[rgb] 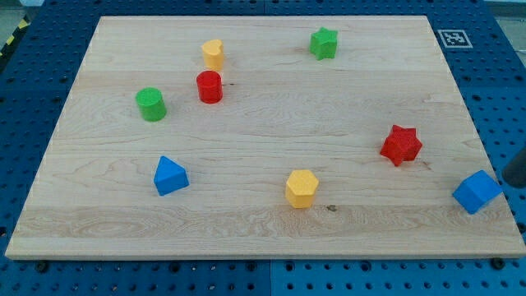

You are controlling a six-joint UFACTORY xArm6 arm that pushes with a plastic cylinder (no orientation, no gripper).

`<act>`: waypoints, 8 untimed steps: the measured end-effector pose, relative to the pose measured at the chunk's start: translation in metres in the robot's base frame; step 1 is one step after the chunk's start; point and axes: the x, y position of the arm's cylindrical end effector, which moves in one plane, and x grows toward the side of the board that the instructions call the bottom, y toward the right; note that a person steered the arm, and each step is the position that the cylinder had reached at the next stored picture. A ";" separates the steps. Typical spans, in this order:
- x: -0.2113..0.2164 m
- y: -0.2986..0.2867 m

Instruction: Push the blue triangle close to the yellow hexagon

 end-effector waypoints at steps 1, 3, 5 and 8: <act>0.001 0.000; 0.021 -0.054; 0.045 -0.049; 0.079 -0.189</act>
